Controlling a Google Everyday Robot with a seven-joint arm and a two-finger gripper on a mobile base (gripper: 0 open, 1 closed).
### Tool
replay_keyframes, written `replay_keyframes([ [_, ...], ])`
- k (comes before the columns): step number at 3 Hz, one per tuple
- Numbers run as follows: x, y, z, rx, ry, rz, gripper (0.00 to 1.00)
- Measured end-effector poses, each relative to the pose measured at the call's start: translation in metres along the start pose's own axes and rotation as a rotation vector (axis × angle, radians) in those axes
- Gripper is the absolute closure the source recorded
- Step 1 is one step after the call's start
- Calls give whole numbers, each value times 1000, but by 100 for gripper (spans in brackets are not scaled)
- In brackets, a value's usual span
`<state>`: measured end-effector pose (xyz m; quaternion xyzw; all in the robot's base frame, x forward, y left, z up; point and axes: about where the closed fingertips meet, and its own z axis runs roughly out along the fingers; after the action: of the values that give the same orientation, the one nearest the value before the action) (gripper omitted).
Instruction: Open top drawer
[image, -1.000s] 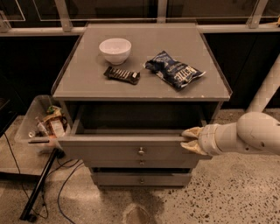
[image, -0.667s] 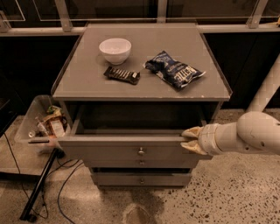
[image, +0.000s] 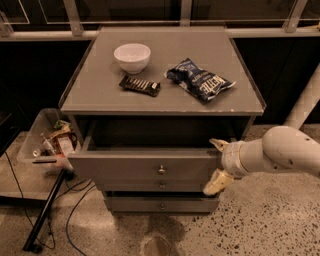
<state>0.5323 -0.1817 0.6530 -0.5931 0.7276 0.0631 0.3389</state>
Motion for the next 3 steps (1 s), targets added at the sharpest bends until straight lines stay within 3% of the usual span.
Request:
replay_keyframes([
  [1,0,0,0,0,0,0,0],
  [2,-13,-2,17,-40,-9,-27,0],
  [3,-4,-2,20,-36,-17,-6,0],
])
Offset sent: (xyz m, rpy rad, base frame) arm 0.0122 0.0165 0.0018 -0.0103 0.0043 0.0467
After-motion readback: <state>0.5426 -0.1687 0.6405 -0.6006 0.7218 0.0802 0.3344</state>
